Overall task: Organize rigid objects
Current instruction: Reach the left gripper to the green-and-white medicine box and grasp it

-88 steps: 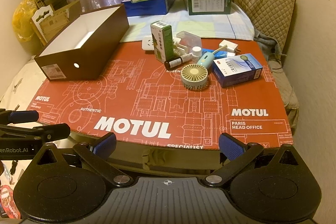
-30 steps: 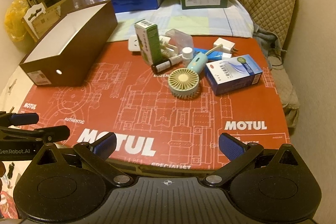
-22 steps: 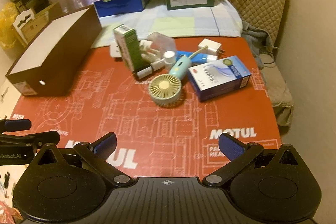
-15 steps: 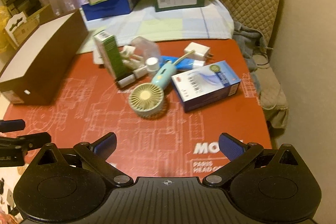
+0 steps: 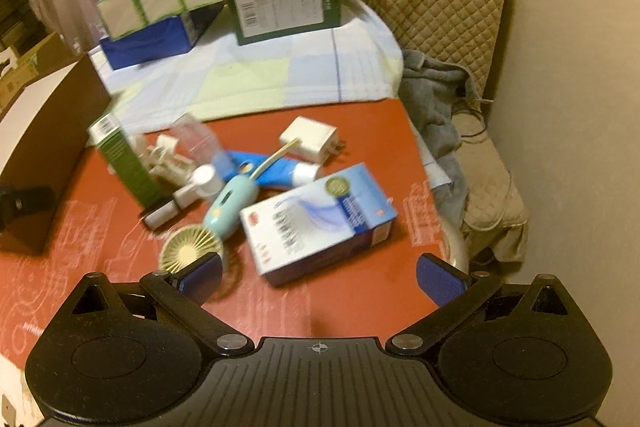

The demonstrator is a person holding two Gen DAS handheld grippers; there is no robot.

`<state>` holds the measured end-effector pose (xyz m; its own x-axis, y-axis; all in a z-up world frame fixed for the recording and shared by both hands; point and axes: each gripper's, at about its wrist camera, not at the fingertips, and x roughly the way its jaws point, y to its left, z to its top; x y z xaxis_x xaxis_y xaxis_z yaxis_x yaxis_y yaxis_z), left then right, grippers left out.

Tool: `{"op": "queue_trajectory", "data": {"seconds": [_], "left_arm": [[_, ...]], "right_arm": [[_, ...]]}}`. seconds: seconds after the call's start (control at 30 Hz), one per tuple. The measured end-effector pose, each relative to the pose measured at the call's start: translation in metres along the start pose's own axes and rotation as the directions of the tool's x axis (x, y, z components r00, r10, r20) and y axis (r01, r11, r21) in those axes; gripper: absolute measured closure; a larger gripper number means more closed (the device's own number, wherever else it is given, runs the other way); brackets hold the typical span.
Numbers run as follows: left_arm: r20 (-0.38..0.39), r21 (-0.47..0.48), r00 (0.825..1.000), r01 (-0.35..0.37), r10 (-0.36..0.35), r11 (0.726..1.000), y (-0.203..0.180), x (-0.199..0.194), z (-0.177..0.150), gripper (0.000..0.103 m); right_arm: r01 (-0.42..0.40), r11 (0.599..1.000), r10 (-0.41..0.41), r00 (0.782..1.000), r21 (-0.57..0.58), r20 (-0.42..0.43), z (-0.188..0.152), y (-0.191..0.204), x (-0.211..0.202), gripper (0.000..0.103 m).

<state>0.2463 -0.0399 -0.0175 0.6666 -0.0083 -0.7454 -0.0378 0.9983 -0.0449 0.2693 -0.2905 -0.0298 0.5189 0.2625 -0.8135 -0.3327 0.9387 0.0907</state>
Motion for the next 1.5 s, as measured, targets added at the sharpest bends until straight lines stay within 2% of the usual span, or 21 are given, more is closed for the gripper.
{"op": "queue_trajectory", "data": {"seconds": [0.23, 0.5, 0.67, 0.87, 0.97, 1.17, 1.33, 1.4, 1.5], "left_arm": [[0.010, -0.035, 0.999, -0.050, 0.051, 0.998, -0.003, 0.038, 0.035, 0.015], [-0.004, -0.033, 0.995, -0.102, 0.102, 0.994, -0.008, 0.074, 0.054, 0.015], [-0.037, -0.053, 0.992, -0.121, 0.120, 0.991, 0.003, 0.073, 0.040, 0.017], [-0.100, -0.110, 0.986, -0.145, 0.134, 0.983, 0.028, 0.048, -0.003, 0.021], [-0.124, -0.072, 0.982, -0.153, 0.143, 0.986, 0.032, 0.036, -0.023, 0.021], [-0.141, 0.095, 0.980, -0.132, 0.144, 0.987, 0.032, 0.033, -0.044, 0.020], [-0.120, 0.248, 0.988, -0.061, 0.093, 0.967, 0.020, 0.046, -0.042, 0.020], [-0.125, 0.299, 0.991, -0.016, 0.056, 0.954, 0.017, 0.056, -0.042, 0.020], [-0.147, 0.353, 0.988, 0.013, 0.042, 0.936, 0.011, 0.074, -0.041, 0.020]], "right_arm": [[0.006, 1.000, -0.006, 1.000, 0.004, -0.010, 0.024, -0.019, 0.022, 0.002], [0.011, 1.000, -0.010, 1.000, 0.013, -0.025, 0.039, -0.034, 0.039, 0.002], [0.005, 1.000, -0.005, 0.999, 0.013, -0.039, 0.040, -0.037, 0.045, 0.002], [-0.036, 0.999, 0.035, 0.998, -0.013, -0.051, 0.038, -0.024, 0.047, 0.002], [-0.052, 0.998, 0.050, 0.997, -0.033, -0.060, 0.036, -0.014, 0.049, 0.002], [-0.090, 0.994, 0.085, 0.994, -0.068, -0.069, 0.030, 0.007, 0.048, 0.002], [-0.132, 0.987, 0.125, 0.989, -0.088, -0.074, 0.021, 0.021, 0.041, 0.002], [-0.146, 0.985, 0.139, 0.987, -0.092, -0.080, 0.016, 0.026, 0.039, 0.002], [-0.162, 0.982, 0.153, 0.984, -0.098, -0.088, 0.008, 0.031, 0.037, 0.002]]}}
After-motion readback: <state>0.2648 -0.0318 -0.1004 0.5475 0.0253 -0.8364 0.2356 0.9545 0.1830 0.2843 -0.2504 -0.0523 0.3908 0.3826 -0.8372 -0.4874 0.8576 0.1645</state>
